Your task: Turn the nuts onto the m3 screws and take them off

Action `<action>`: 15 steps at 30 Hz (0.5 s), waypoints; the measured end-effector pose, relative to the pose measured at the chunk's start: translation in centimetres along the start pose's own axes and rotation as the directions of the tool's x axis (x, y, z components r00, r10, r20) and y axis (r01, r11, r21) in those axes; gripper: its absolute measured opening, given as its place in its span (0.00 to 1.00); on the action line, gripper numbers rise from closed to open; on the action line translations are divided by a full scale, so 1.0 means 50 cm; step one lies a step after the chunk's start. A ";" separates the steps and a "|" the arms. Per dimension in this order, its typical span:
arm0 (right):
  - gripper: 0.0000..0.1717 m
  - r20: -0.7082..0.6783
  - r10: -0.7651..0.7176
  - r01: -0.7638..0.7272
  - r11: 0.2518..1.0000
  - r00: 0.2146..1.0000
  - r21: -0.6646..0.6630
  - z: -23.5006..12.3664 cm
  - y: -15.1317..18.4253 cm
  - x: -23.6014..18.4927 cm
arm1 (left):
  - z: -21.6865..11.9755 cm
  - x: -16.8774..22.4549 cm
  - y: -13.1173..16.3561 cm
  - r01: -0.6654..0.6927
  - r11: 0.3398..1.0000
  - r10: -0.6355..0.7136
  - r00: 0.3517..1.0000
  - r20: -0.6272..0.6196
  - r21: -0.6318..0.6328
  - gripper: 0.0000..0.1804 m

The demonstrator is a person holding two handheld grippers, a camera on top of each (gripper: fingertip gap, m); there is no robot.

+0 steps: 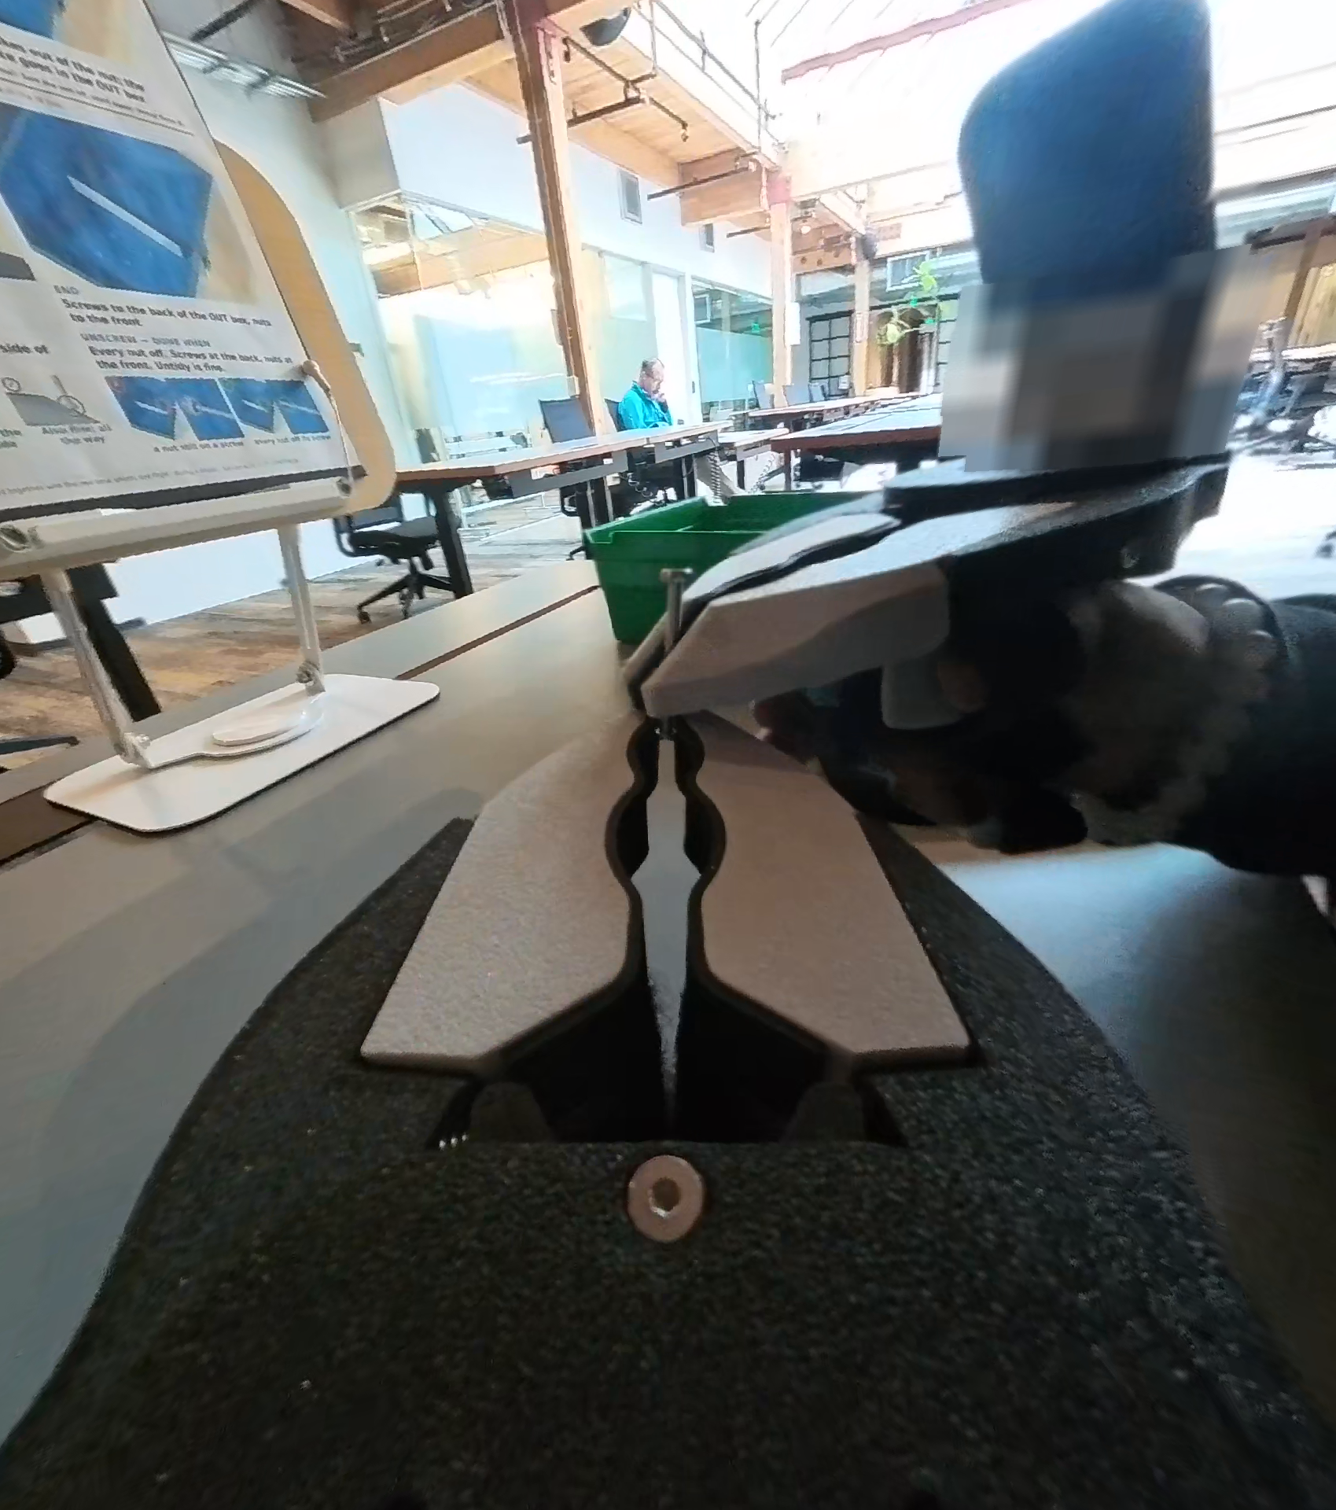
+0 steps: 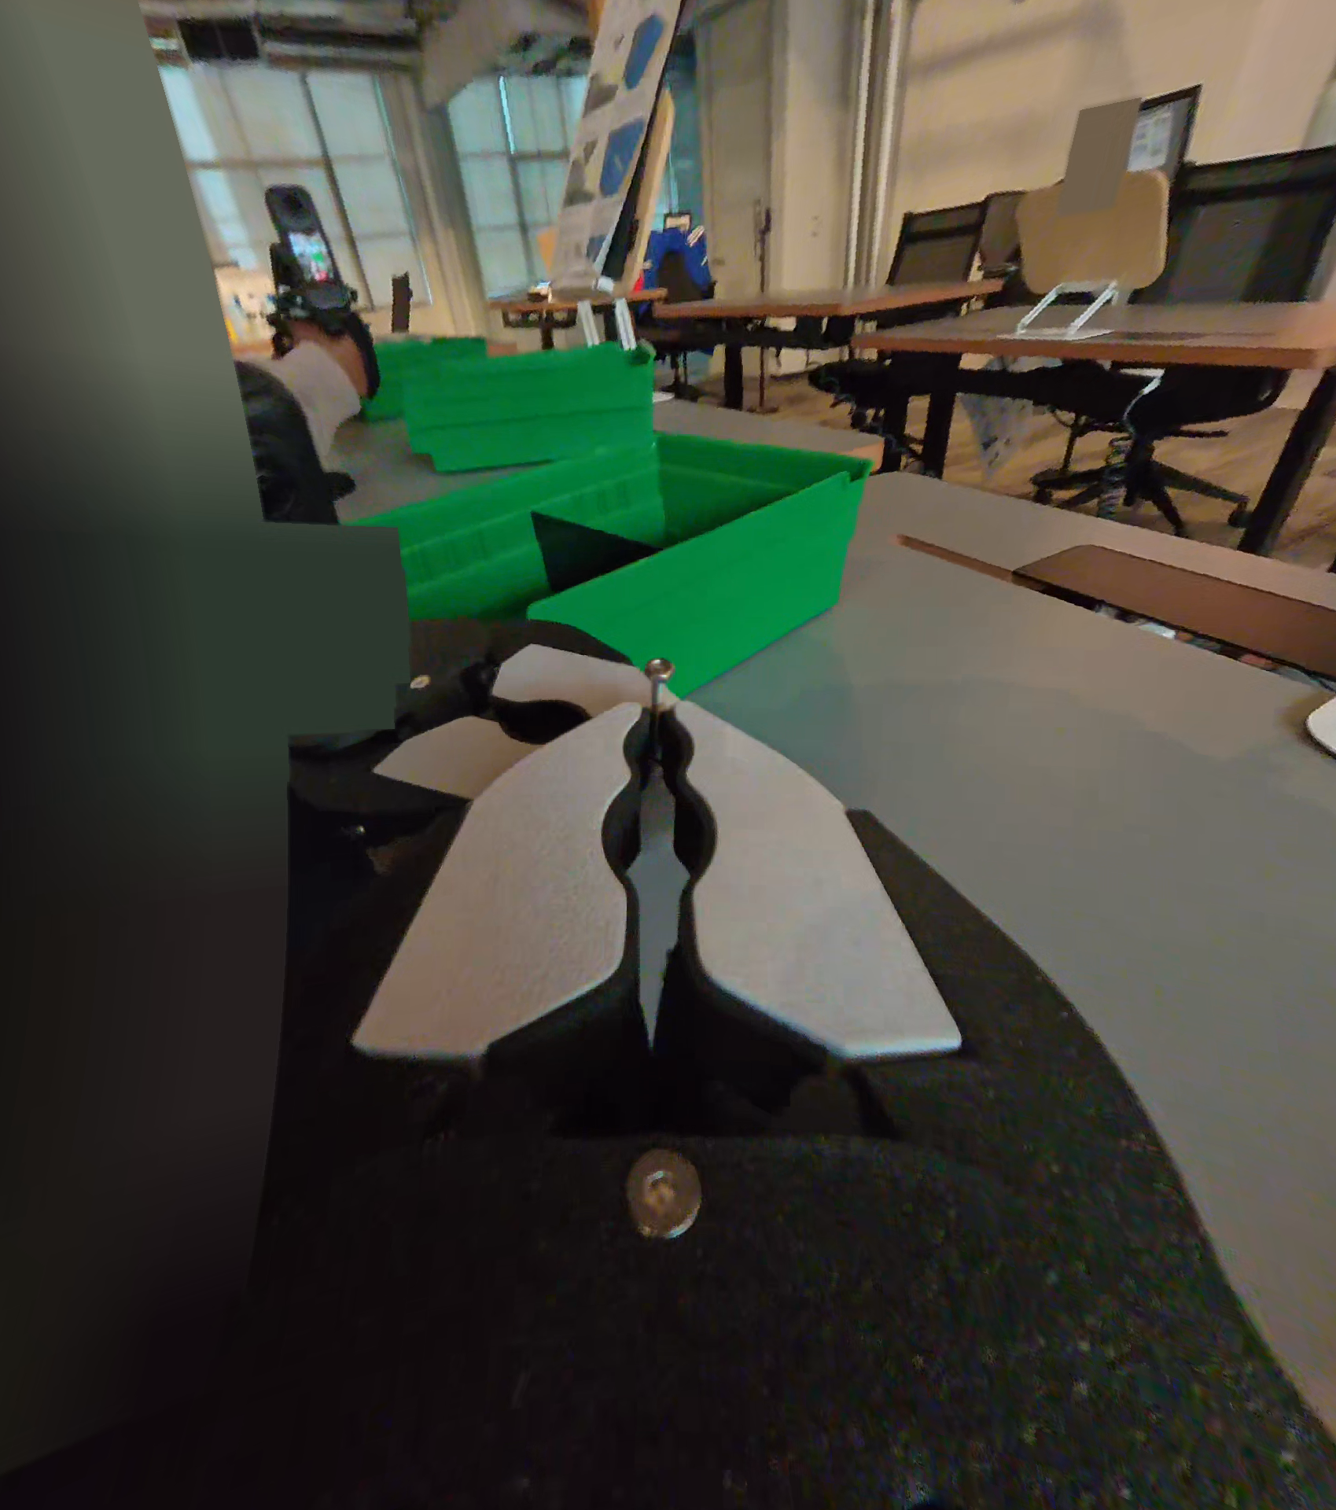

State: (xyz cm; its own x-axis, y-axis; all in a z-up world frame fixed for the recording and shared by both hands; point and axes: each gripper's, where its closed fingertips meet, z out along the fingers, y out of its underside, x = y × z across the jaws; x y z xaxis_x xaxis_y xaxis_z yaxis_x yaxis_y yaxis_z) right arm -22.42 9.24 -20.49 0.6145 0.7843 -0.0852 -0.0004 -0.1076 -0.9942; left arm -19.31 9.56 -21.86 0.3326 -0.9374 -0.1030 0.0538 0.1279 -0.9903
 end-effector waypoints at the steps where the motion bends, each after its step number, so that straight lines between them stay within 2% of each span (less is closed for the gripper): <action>1: 0.00 -0.014 0.009 -0.009 1.000 1.000 0.024 -0.003 -0.004 0.003 | 0.001 -0.005 -0.001 -0.010 1.000 0.010 1.000 0.030 0.004 0.04; 2: 0.00 -0.030 0.020 -0.018 0.998 0.999 0.062 -0.010 -0.014 0.008 | 0.001 -0.011 -0.002 -0.017 1.000 0.016 0.998 0.061 0.005 0.07; 4: 0.00 -0.061 0.023 -0.016 0.993 0.998 0.114 -0.026 -0.035 0.024 | 0.003 -0.022 0.001 -0.016 1.000 0.017 0.994 0.109 -0.008 0.23; 7: 0.01 -0.136 -0.040 0.056 0.992 0.990 0.113 -0.053 -0.045 0.055 | 0.002 -0.047 0.002 0.004 1.000 0.000 0.980 0.199 -0.020 0.41; 13: 0.01 -0.272 -0.135 0.167 0.981 0.953 0.096 -0.123 -0.067 0.109 | 0.012 -0.061 -0.006 0.026 0.999 -0.016 0.969 0.247 -0.037 0.50; 15: 0.01 -0.319 -0.151 0.194 0.975 0.936 0.107 -0.145 -0.073 0.130 | 0.025 -0.050 -0.014 0.044 0.998 -0.032 0.977 0.211 -0.052 0.51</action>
State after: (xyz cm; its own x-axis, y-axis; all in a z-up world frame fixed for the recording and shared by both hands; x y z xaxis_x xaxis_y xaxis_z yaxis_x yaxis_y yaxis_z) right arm -12.69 10.29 -16.96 0.8267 0.5550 0.0919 0.0345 0.1131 -0.9930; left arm -19.02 12.19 -20.82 0.5217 -0.8517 -0.0494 0.0192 0.0696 -0.9974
